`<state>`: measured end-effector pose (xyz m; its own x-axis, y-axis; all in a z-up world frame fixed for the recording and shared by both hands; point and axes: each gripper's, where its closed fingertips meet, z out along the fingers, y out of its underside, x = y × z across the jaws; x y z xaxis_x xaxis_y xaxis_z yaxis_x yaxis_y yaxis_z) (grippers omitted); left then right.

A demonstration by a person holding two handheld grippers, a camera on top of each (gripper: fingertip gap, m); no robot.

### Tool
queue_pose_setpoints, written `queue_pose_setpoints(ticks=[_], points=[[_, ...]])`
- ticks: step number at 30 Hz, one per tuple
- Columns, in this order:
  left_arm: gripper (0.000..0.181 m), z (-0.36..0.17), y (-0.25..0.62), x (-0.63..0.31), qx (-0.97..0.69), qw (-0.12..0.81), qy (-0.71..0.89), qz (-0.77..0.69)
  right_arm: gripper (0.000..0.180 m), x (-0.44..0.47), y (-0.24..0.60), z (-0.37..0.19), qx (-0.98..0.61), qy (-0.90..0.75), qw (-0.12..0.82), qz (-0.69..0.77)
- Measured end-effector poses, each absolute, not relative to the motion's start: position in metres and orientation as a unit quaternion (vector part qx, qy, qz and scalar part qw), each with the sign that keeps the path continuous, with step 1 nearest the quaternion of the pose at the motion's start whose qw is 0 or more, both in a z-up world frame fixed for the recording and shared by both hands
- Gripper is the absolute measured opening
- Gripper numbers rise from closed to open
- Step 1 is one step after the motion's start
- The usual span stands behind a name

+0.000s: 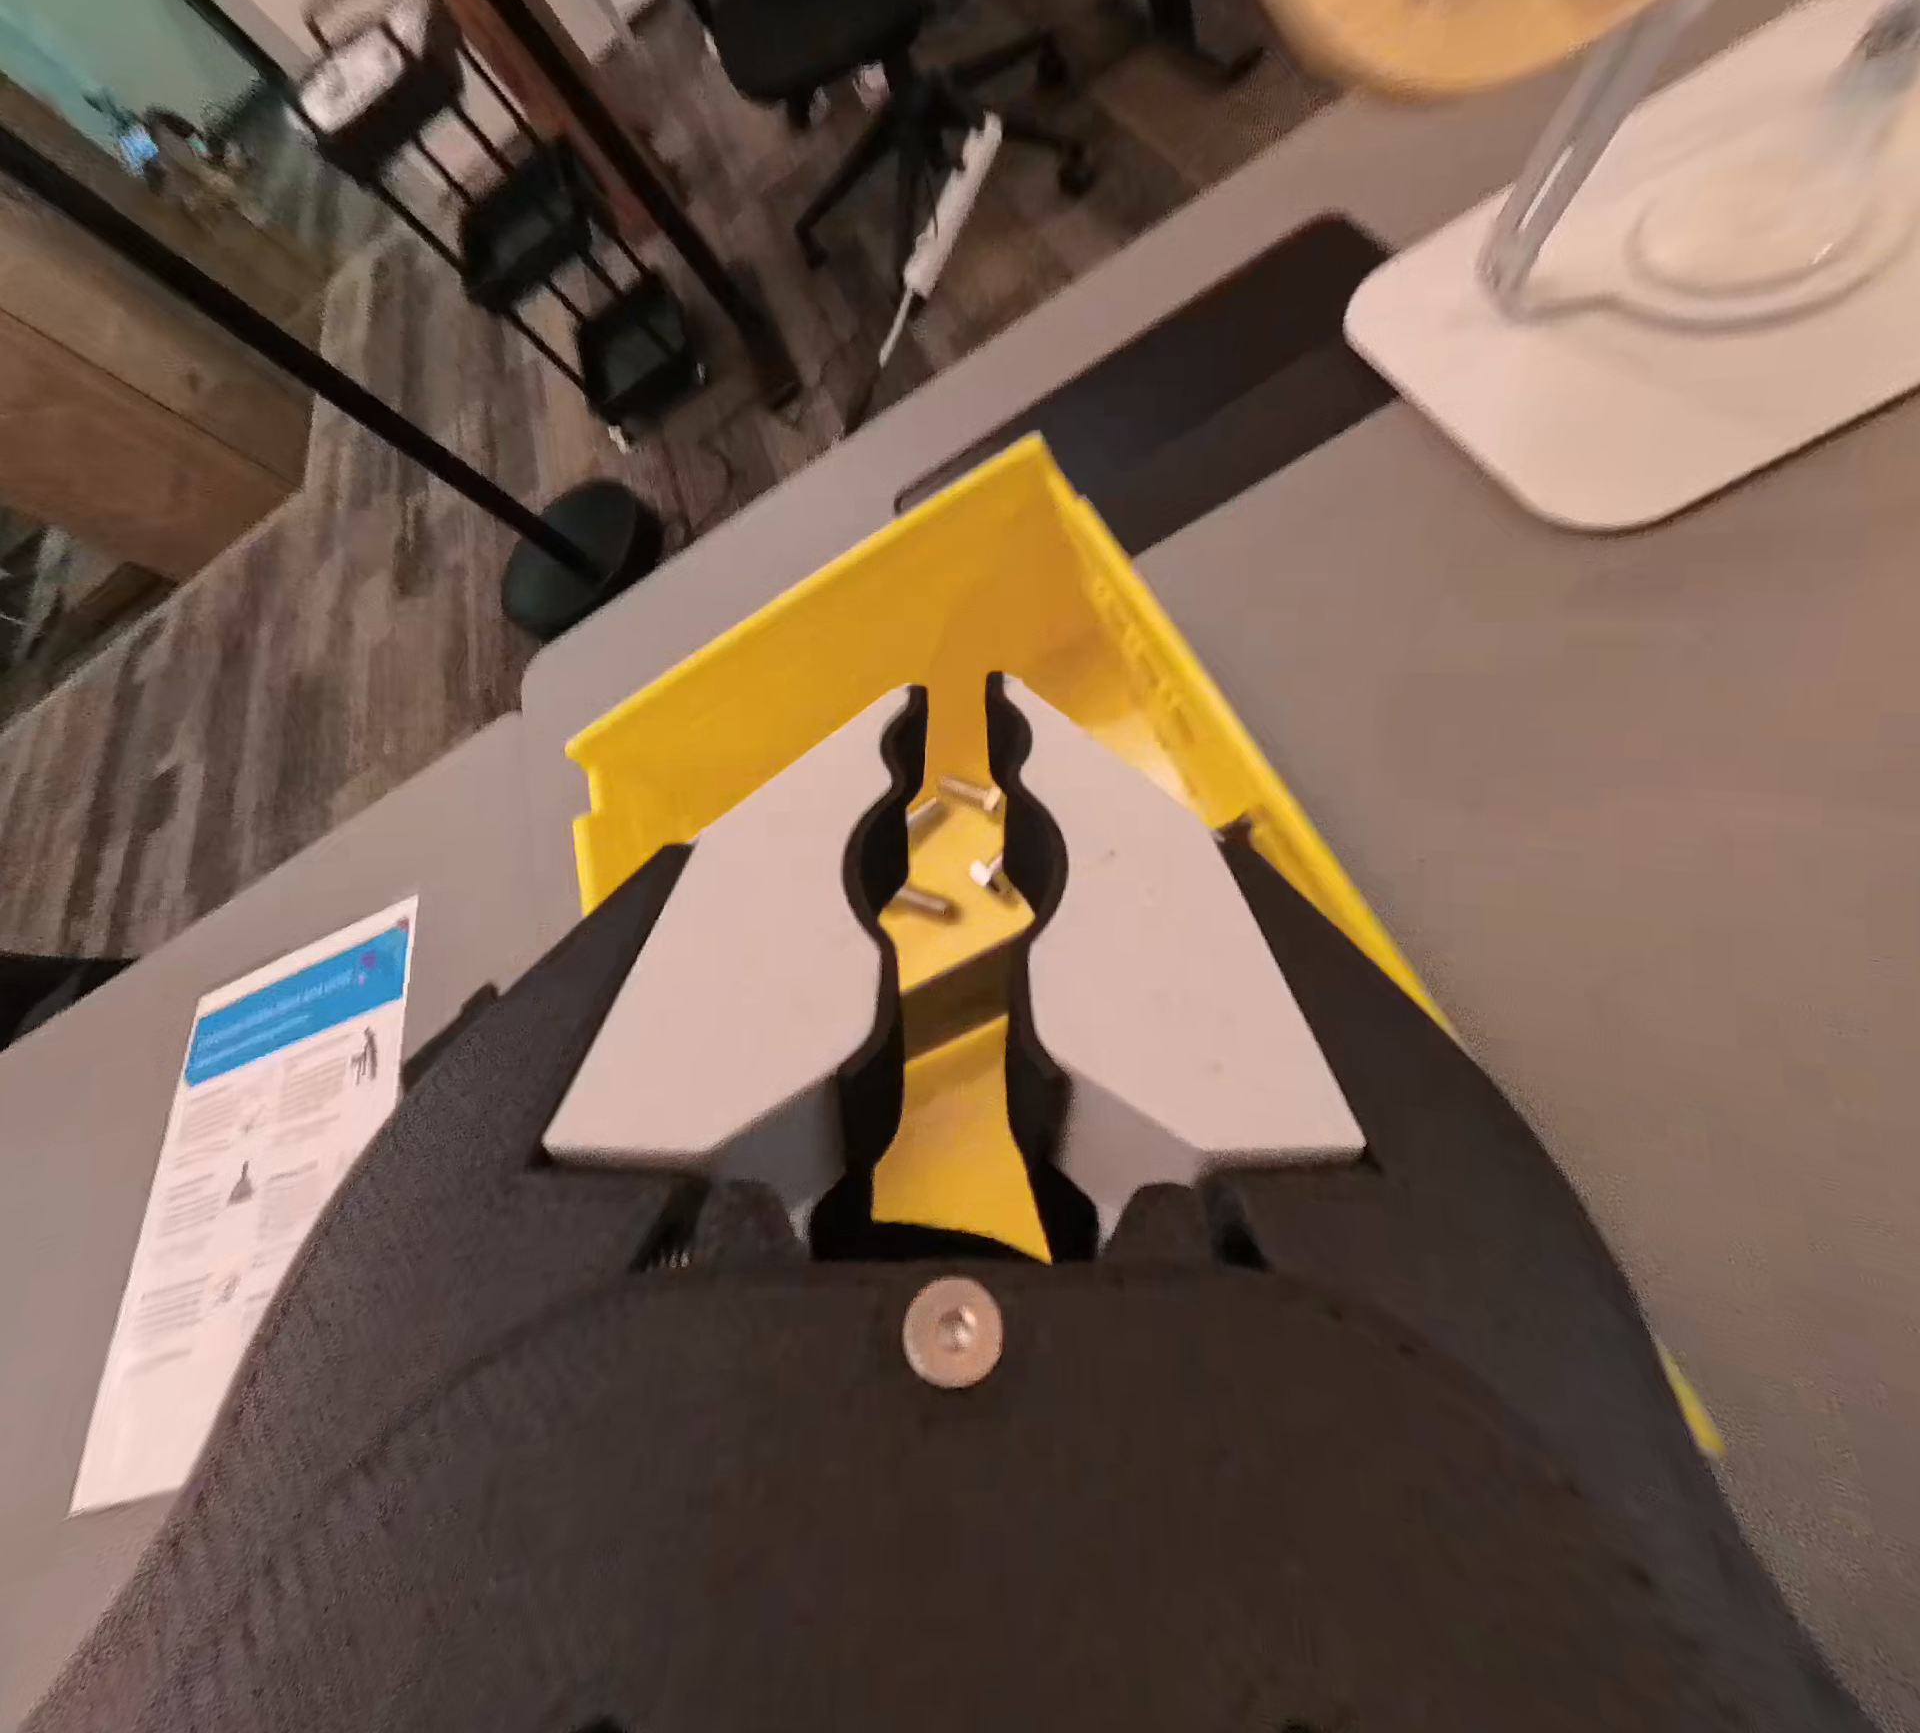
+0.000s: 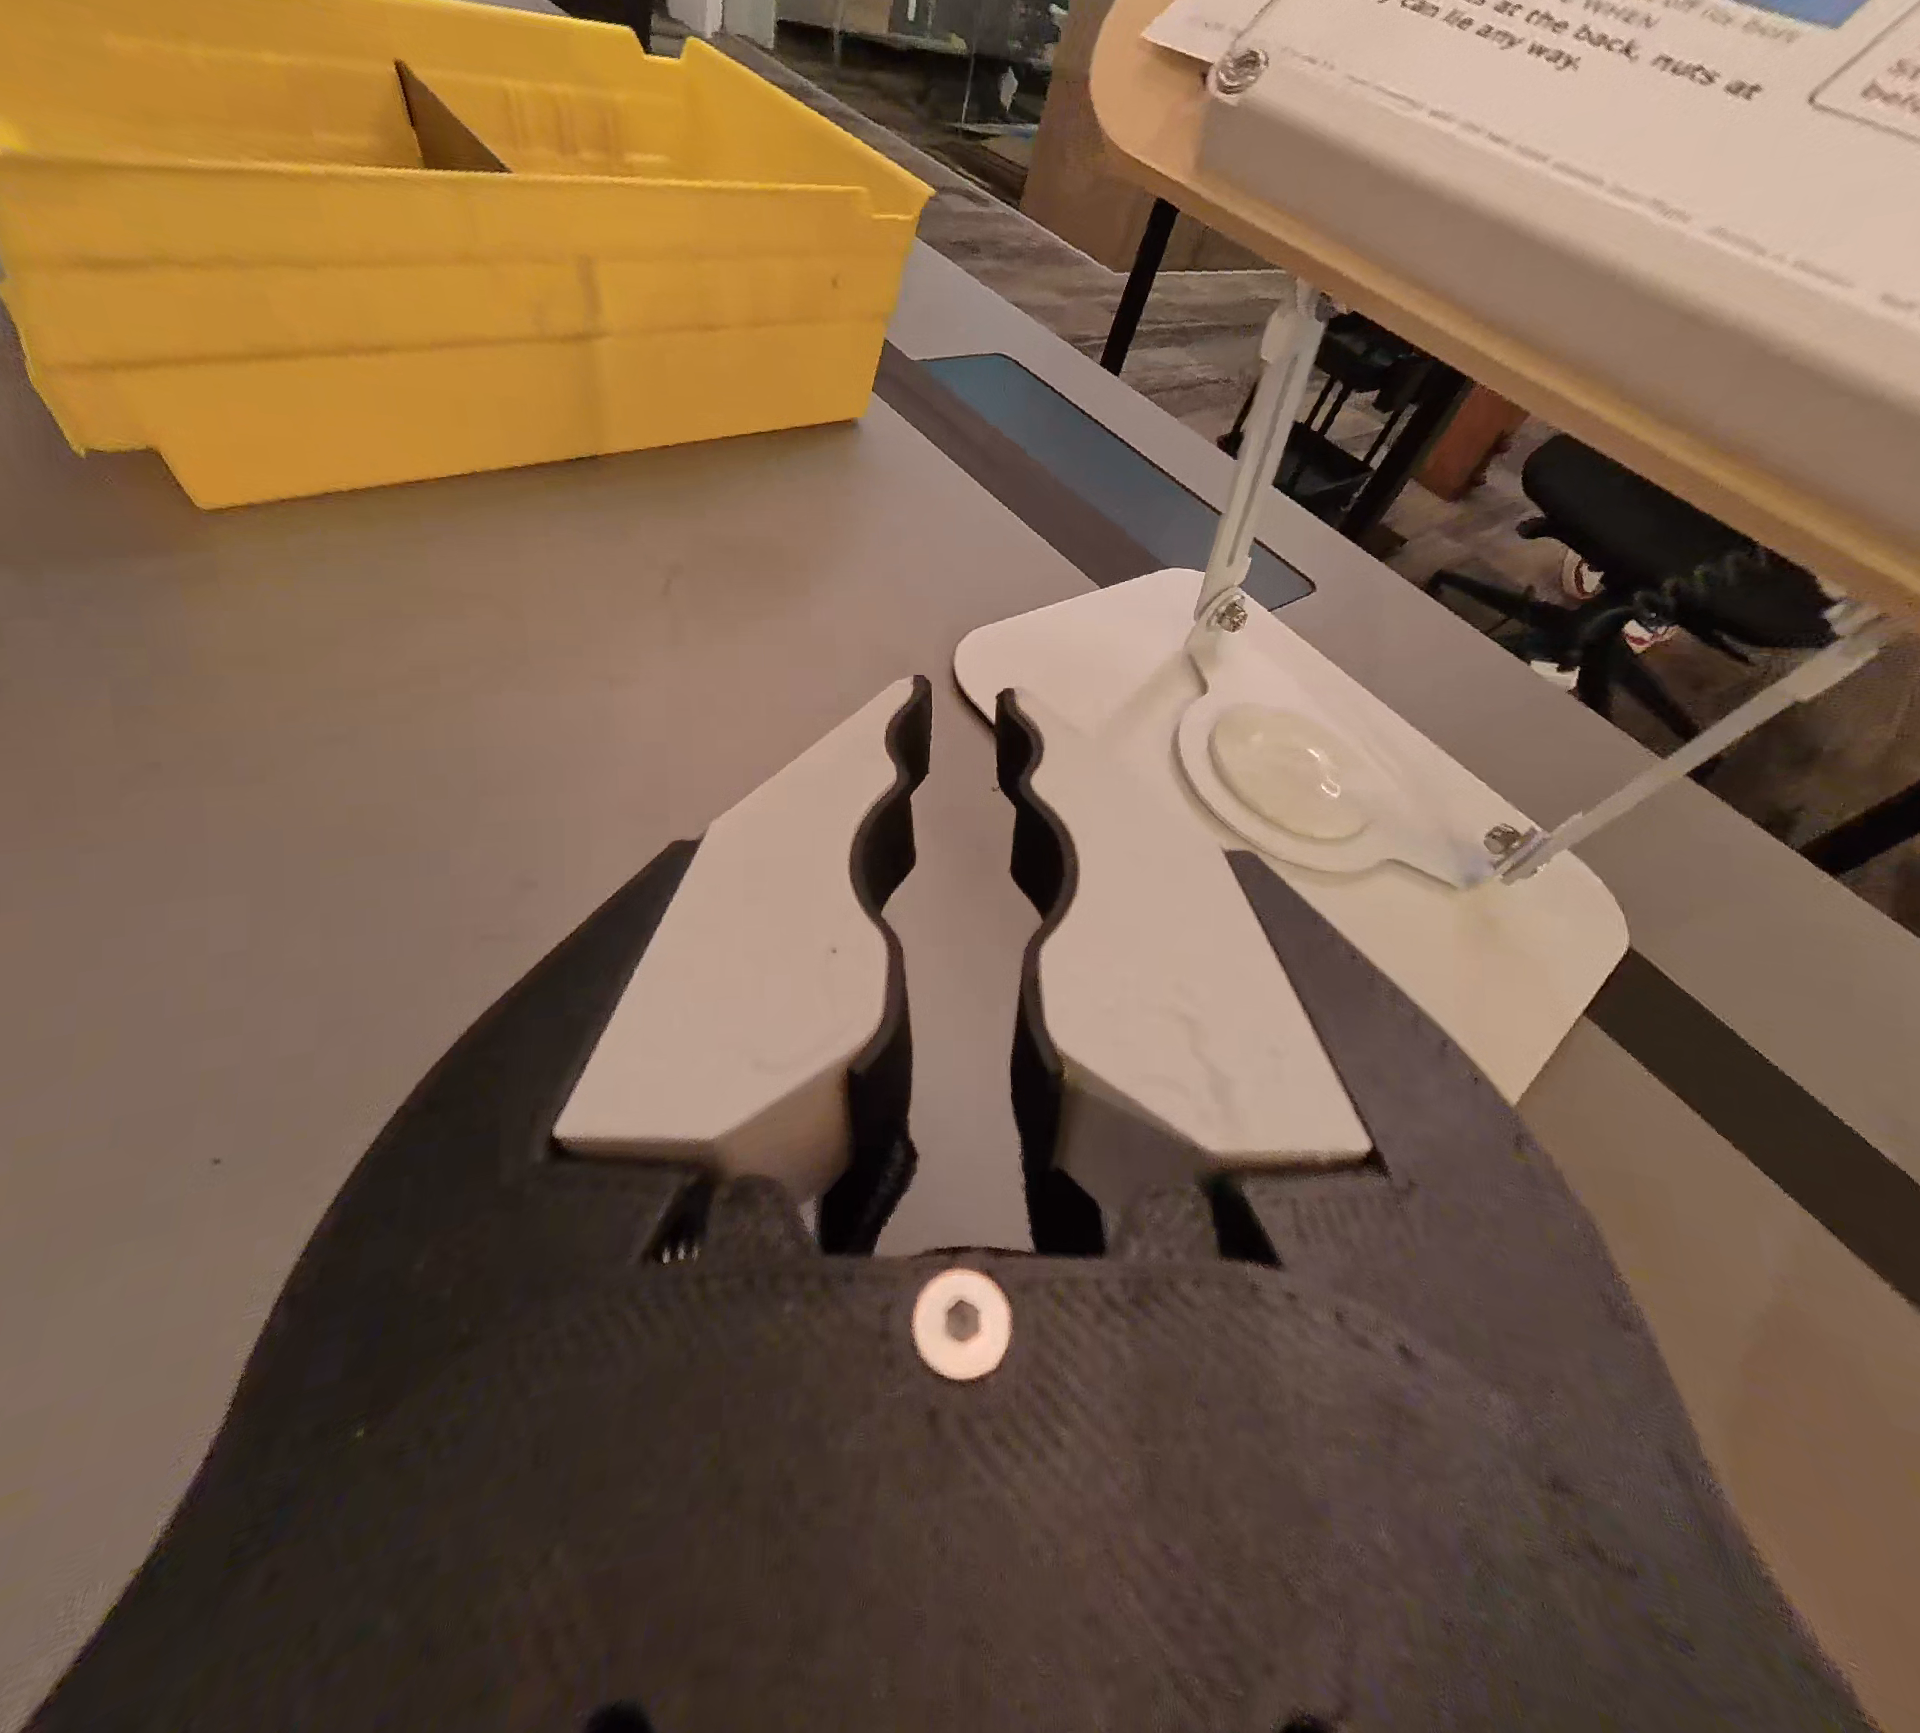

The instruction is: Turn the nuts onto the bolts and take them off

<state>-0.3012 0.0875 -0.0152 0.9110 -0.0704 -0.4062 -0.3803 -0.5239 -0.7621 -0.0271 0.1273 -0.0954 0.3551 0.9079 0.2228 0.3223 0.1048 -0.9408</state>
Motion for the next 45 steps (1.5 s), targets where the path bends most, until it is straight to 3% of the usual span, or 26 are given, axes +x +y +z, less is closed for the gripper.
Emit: queue_pose_setpoints(ticks=[9, 18, 30, 39, 45], points=[[0.013, -0.086, 0.108, -0.348, -0.911, 0.326, 0.197, 0.162, 0.01, -0.035, 0.119, -0.106, -0.61, -0.521, 0.529, 0.278], [0.019, -0.147, 0.133, -0.383, -0.903, 0.148, 0.374, 0.149, 0.01, -0.042, 0.114, -0.115, -0.616, -0.519, 0.5, 0.317], [0.016, -0.19, 0.132, -0.392, -0.884, 0.016, 0.453, 0.116, 0.01, -0.037, 0.122, -0.115, -0.626, -0.502, 0.495, 0.333], [0.008, -0.187, 0.137, -0.392, -0.899, 0.052, 0.422, 0.107, 0.01, -0.036, 0.124, -0.113, -0.624, -0.501, 0.498, 0.334], [0.008, -0.148, 0.145, -0.384, -0.901, 0.13, 0.396, 0.118, 0.01, -0.037, 0.123, -0.112, -0.622, -0.503, 0.499, 0.333]])
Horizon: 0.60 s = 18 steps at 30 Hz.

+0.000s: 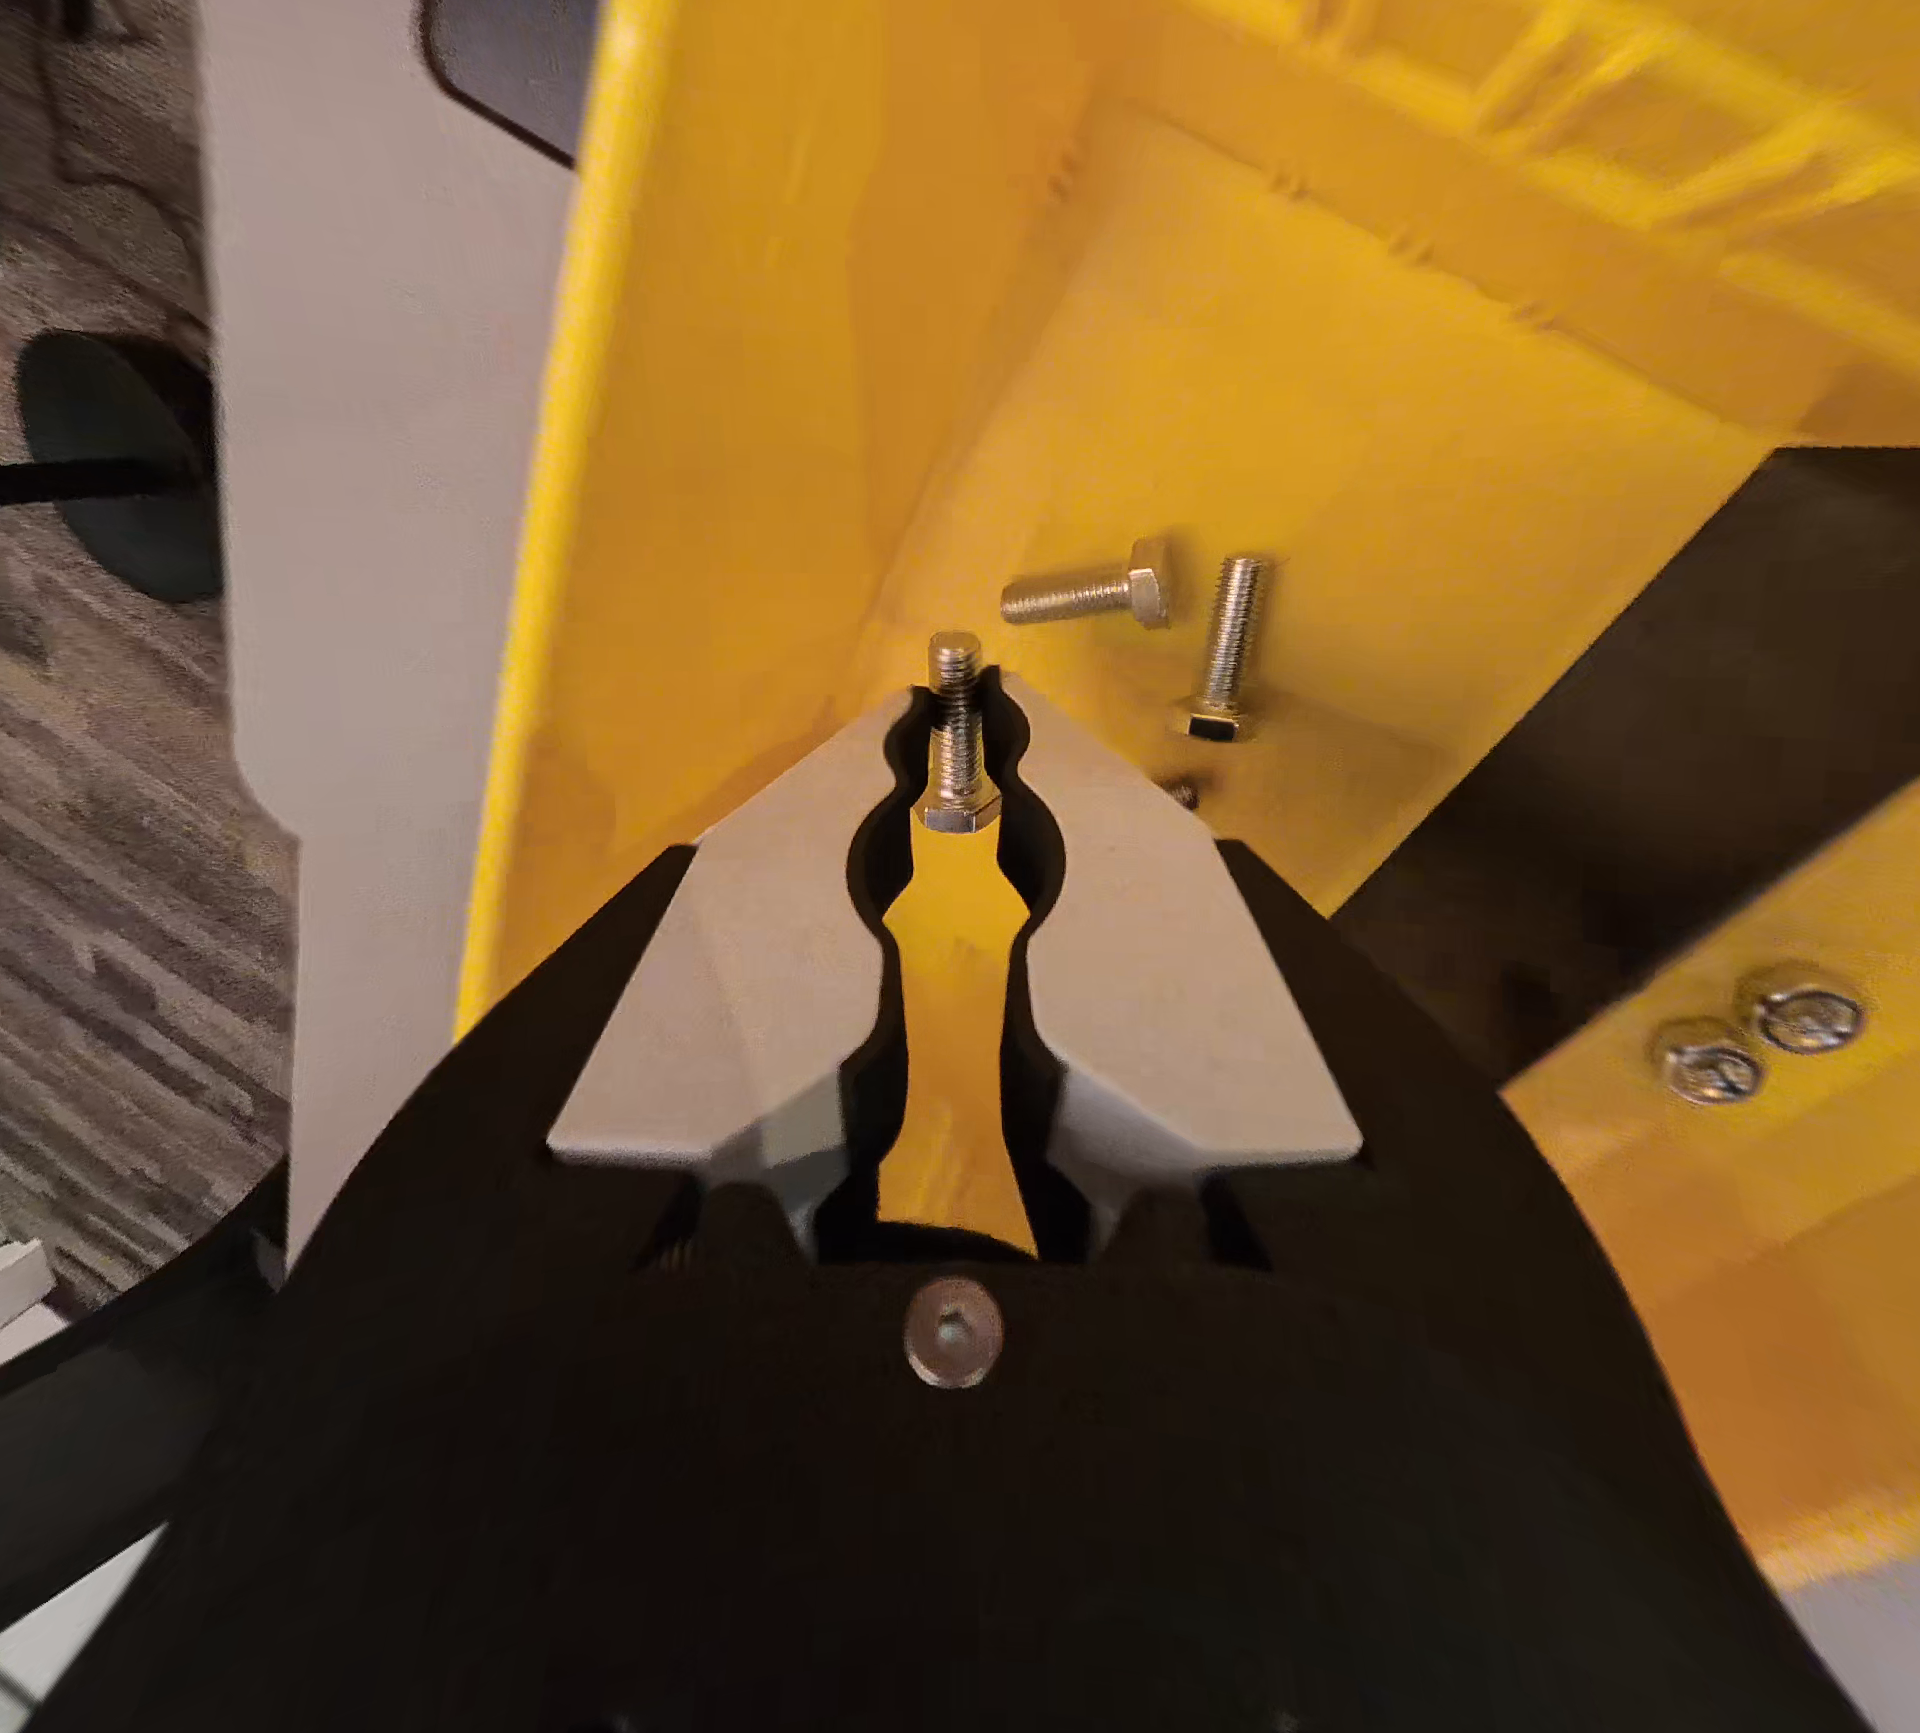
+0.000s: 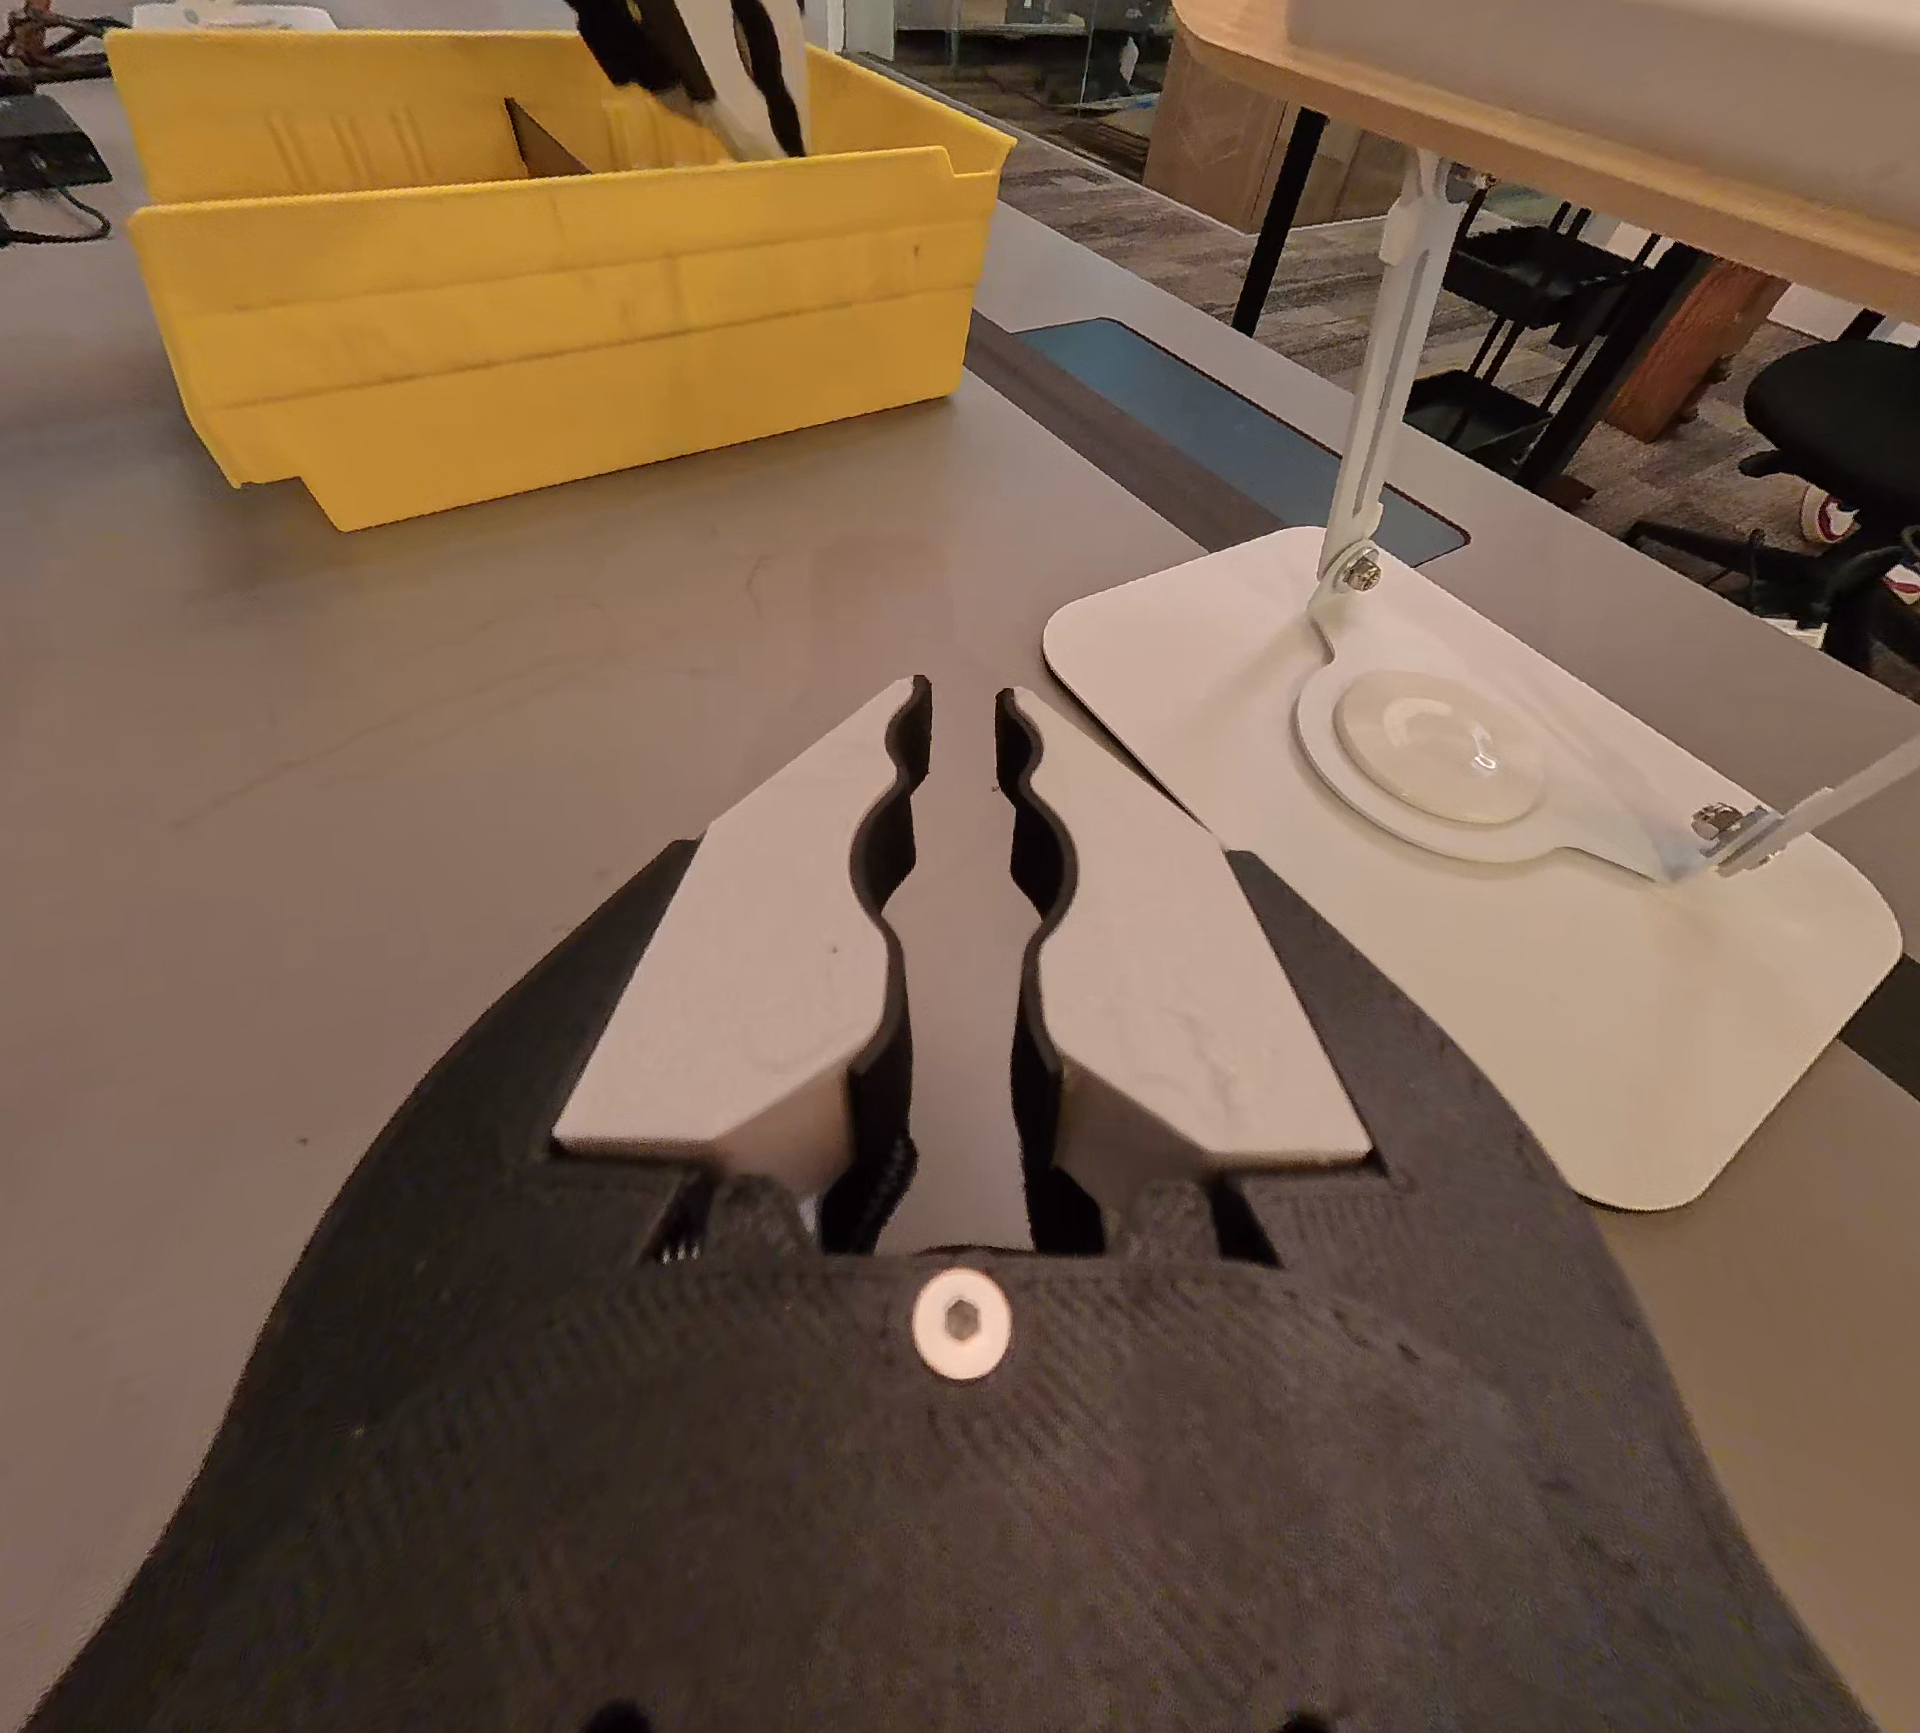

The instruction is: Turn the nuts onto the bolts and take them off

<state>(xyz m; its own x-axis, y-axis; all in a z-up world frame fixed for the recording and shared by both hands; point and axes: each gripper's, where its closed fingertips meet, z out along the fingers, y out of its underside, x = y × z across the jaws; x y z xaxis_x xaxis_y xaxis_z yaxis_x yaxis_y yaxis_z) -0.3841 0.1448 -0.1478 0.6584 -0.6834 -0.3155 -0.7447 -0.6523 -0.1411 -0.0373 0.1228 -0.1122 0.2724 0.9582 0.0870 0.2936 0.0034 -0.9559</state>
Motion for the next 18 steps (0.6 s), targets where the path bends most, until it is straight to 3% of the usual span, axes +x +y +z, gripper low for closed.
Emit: queue_pose_setpoints(ticks=[9, 18], points=[[0.008, -0.044, 0.125, -0.252, -0.855, 0.284, 0.423, 0.096, 0.01, -0.029, 0.138, -0.113, -0.643, -0.483, 0.502, 0.319], [0.008, -0.1, 0.051, -0.047, -0.783, 0.235, 0.576, 0.014, 0.01, -0.009, 0.164, -0.118, -0.681, -0.439, 0.5, 0.306]])
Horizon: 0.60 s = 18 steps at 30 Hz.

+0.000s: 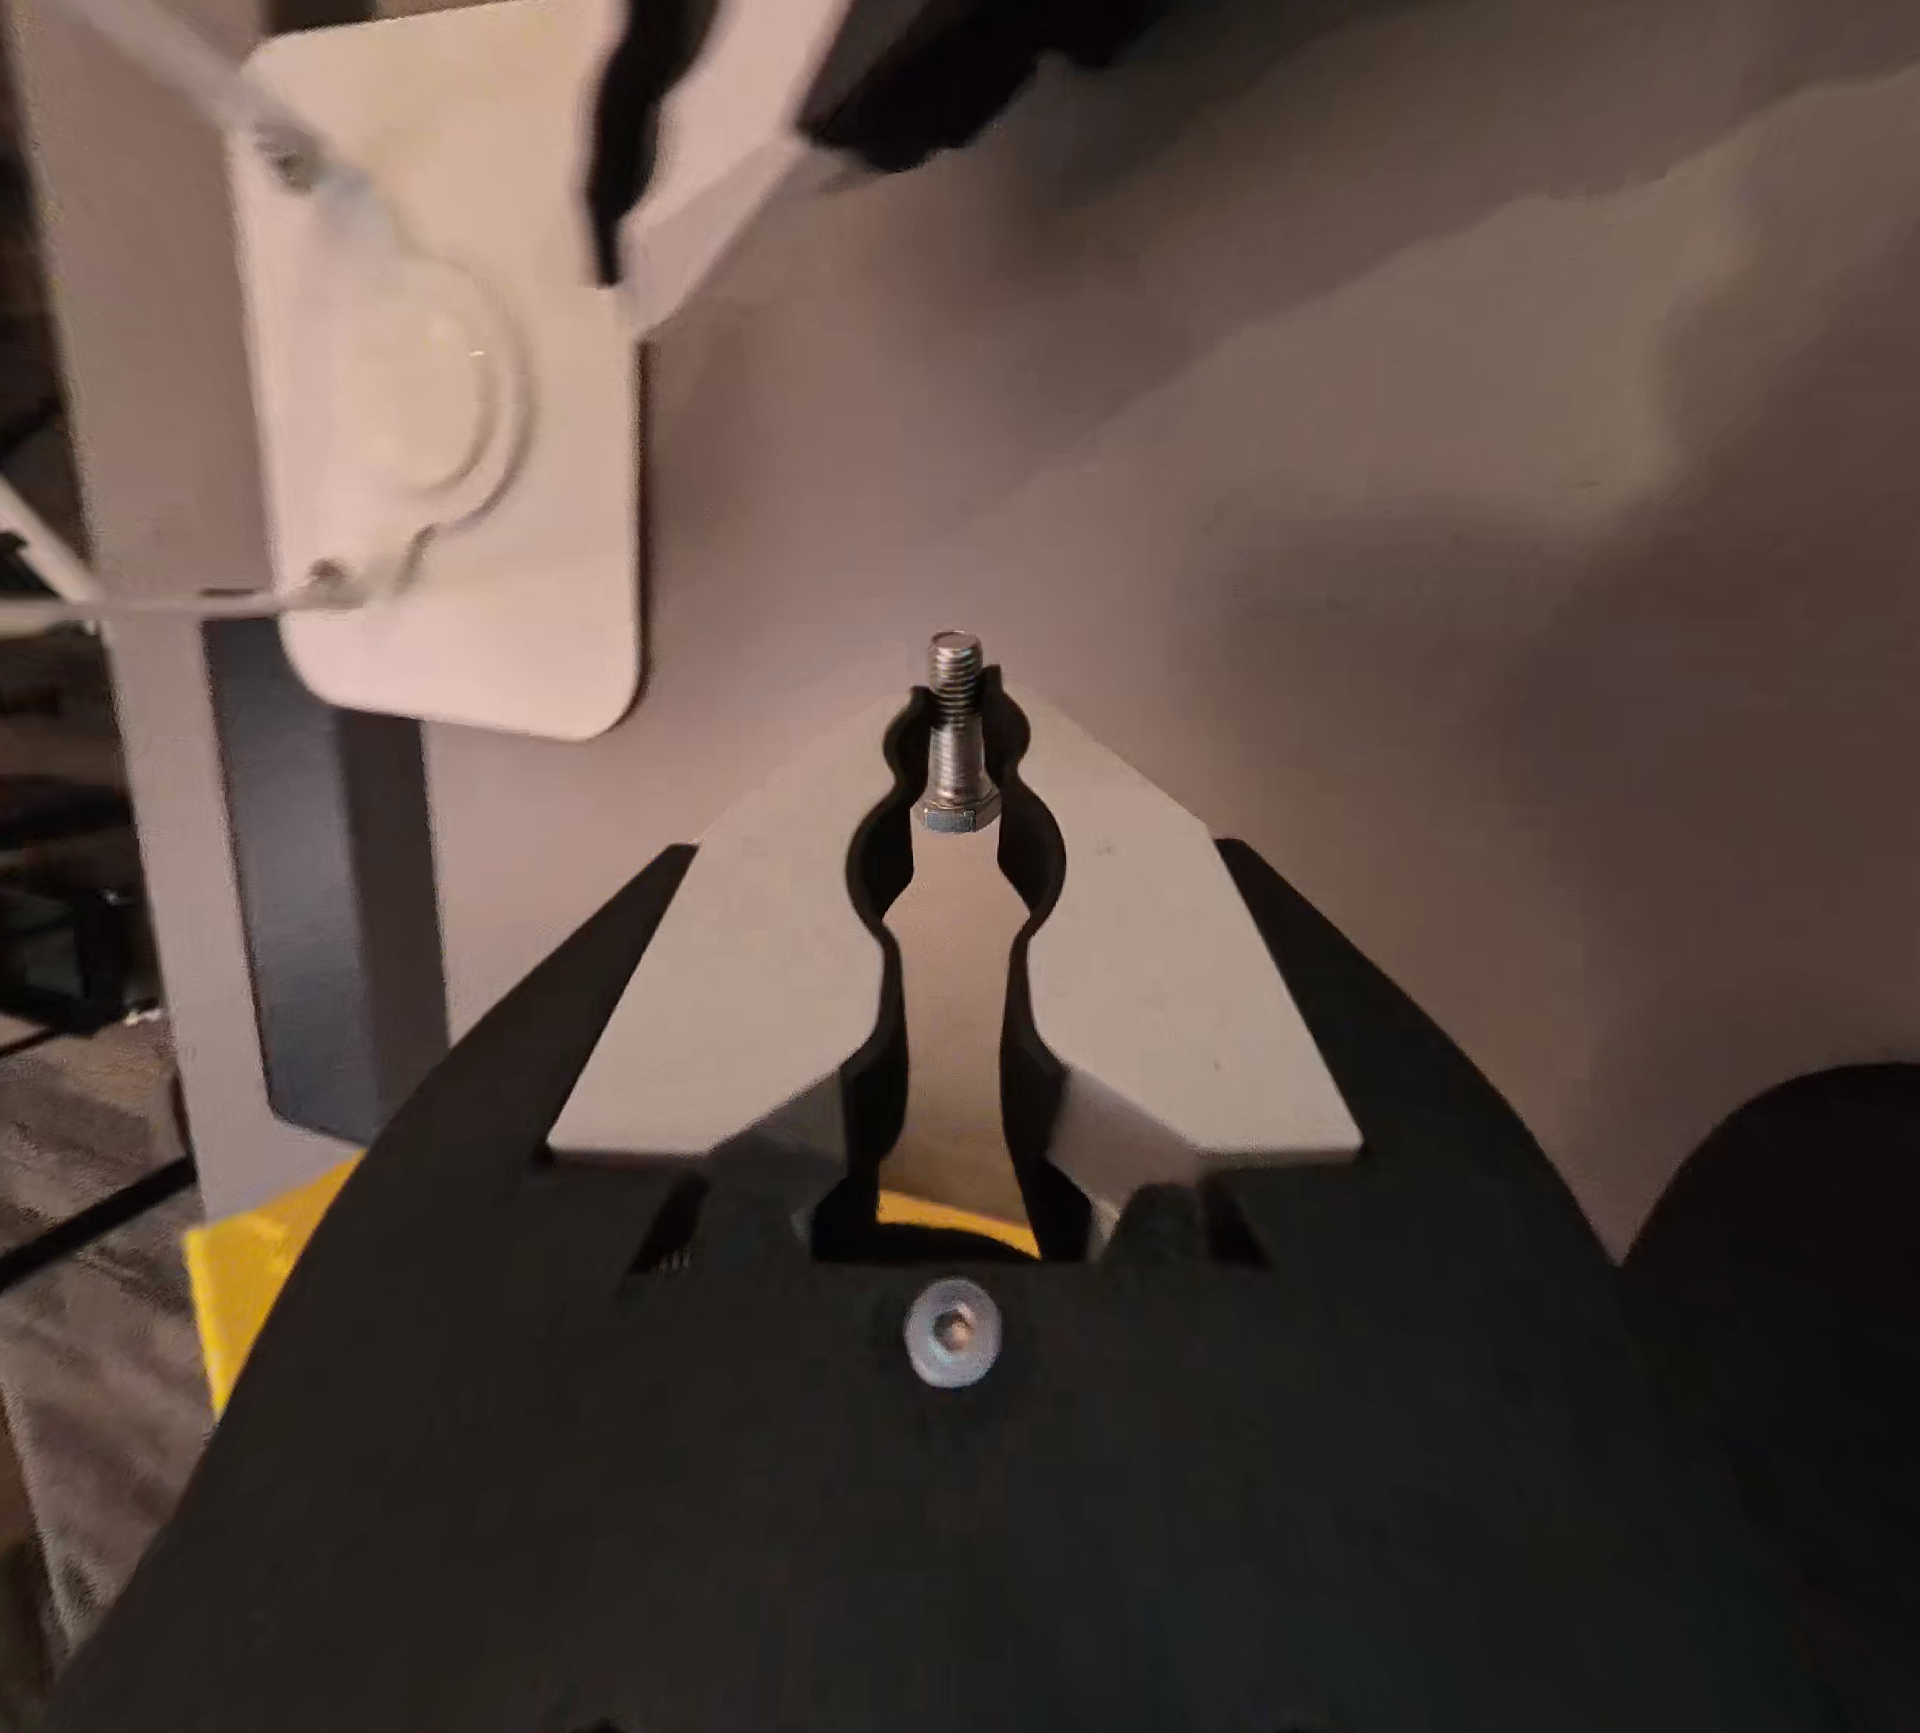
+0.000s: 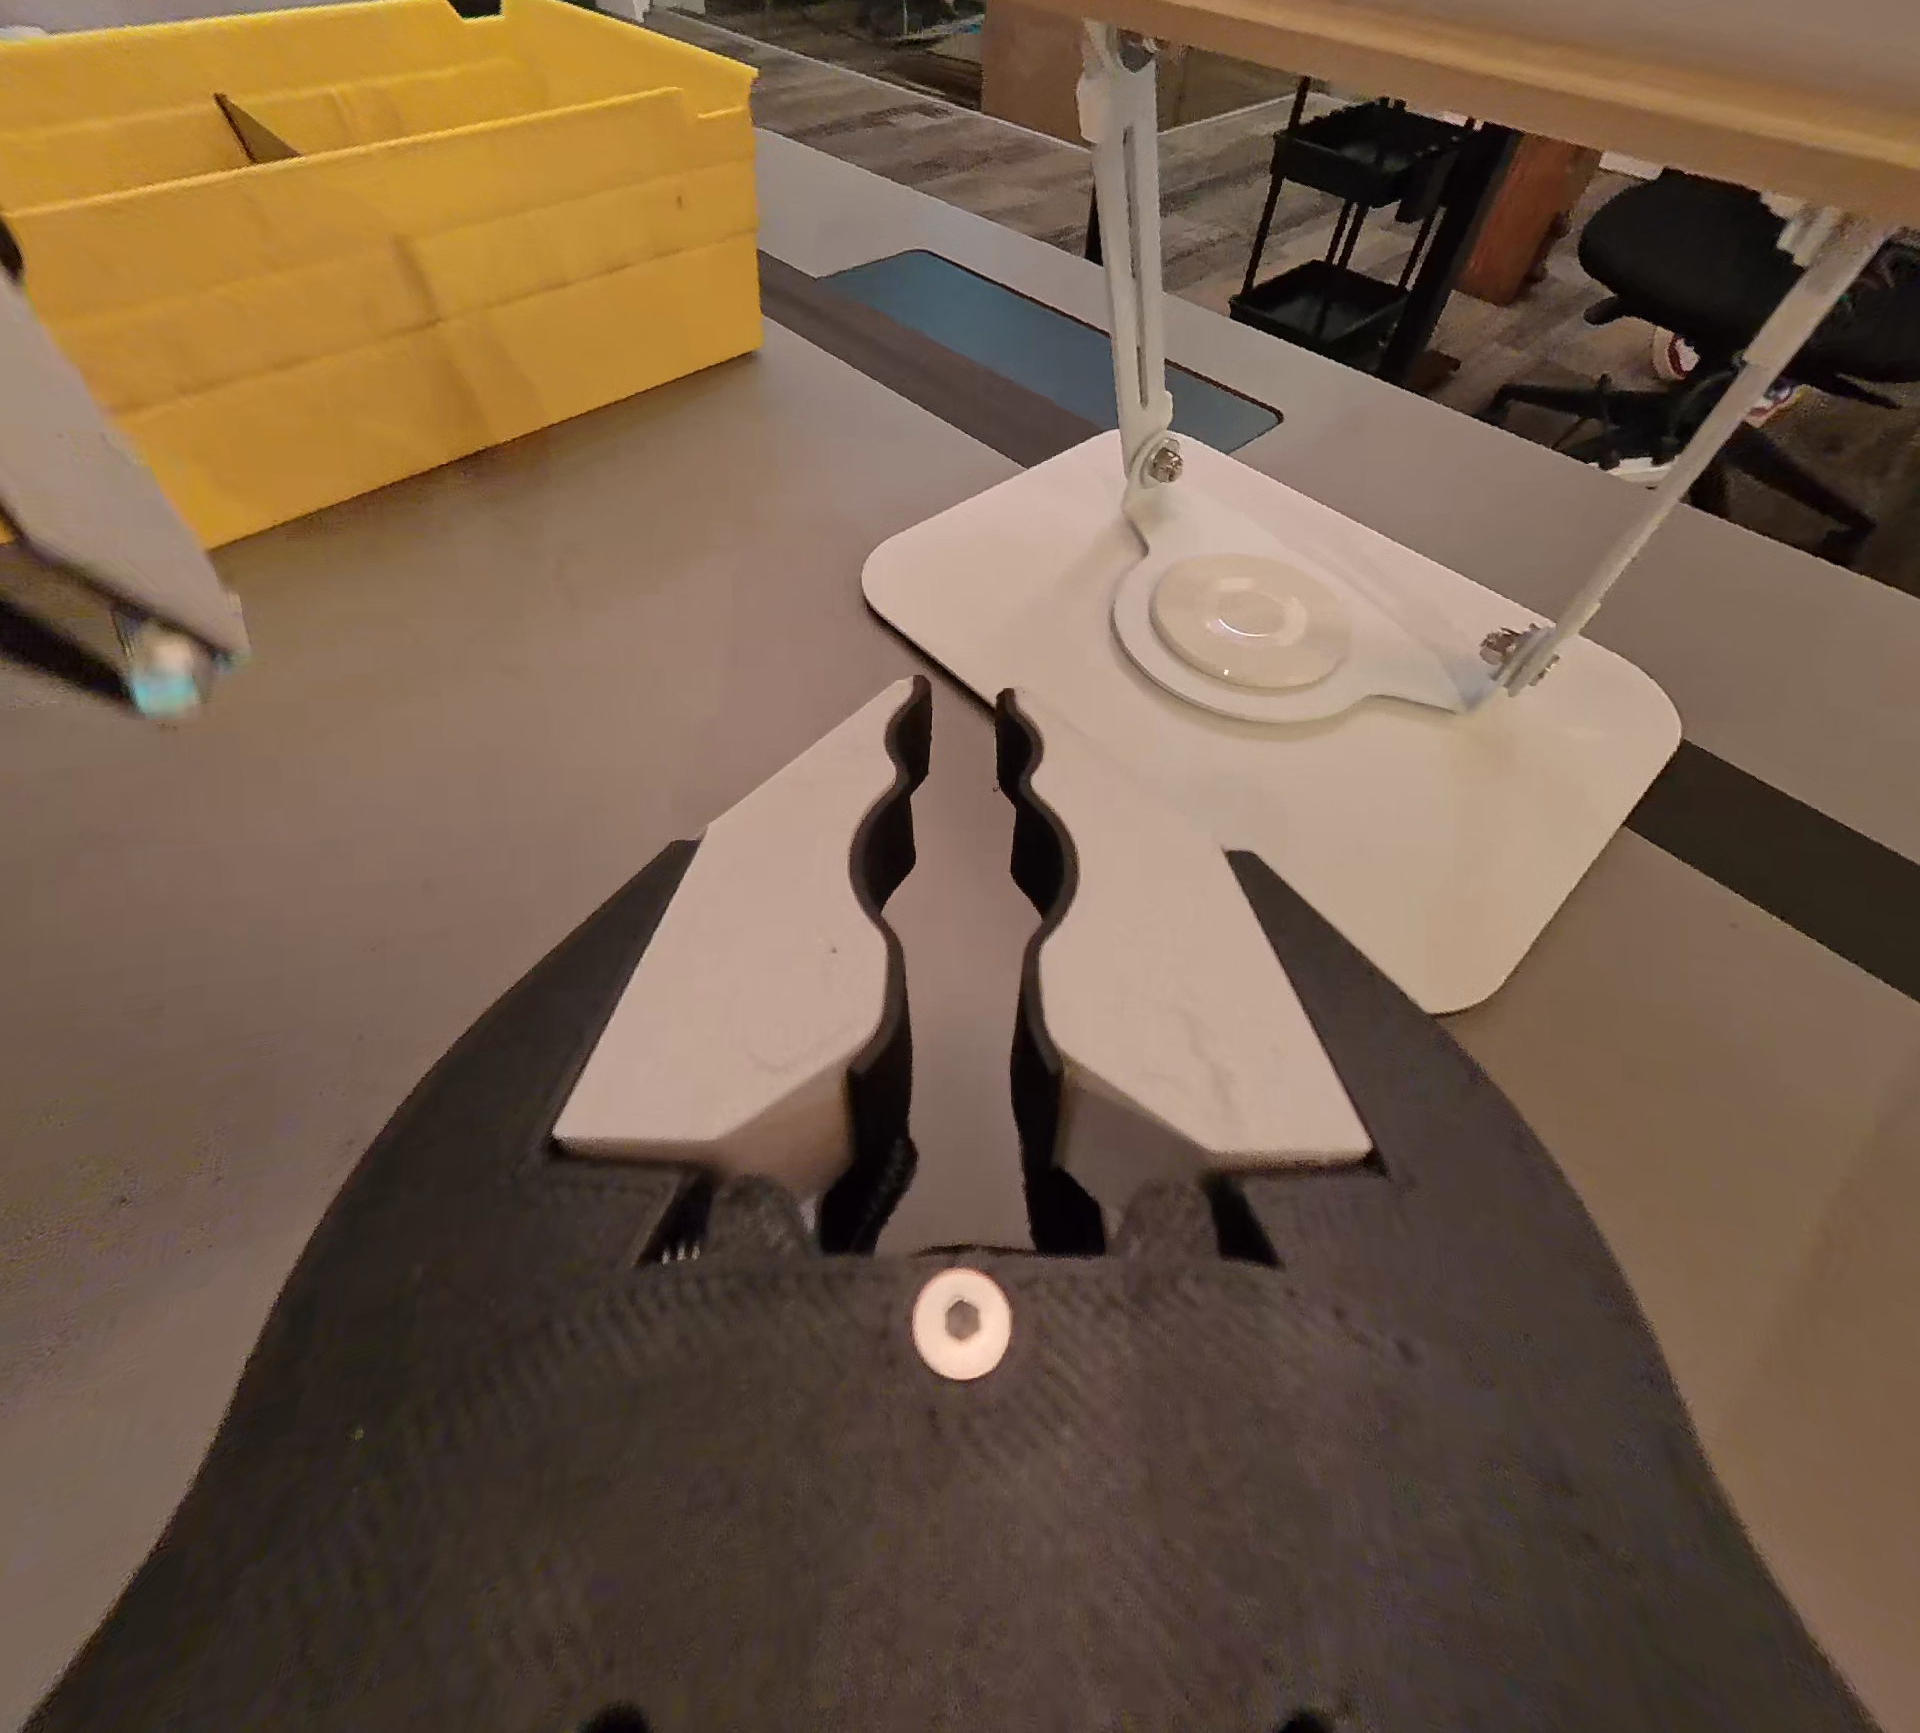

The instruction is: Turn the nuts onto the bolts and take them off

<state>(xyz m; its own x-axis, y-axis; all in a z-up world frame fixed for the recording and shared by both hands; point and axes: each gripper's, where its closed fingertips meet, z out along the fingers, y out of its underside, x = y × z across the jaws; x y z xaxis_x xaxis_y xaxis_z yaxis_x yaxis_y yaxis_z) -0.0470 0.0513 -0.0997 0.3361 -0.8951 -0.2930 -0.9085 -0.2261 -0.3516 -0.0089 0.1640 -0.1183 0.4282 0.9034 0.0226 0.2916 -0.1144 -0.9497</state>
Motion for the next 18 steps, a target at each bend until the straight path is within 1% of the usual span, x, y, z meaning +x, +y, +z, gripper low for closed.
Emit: queue_pose_setpoints(ticks=[7, 14, 18], points=[[0.008, -0.162, 0.036, -0.011, -0.782, 0.176, 0.598, -0.015, 0.01, -0.006, 0.168, -0.119, -0.686, -0.426, 0.495, 0.321], [0.008, -0.188, 0.026, 0.003, -0.773, 0.141, 0.619, -0.012, 0.011, -0.007, 0.168, -0.119, -0.686, -0.428, 0.49, 0.324], [0.008, -0.191, 0.026, 0.005, -0.767, 0.139, 0.626, -0.005, 0.011, -0.008, 0.167, -0.12, -0.686, -0.43, 0.489, 0.326]])
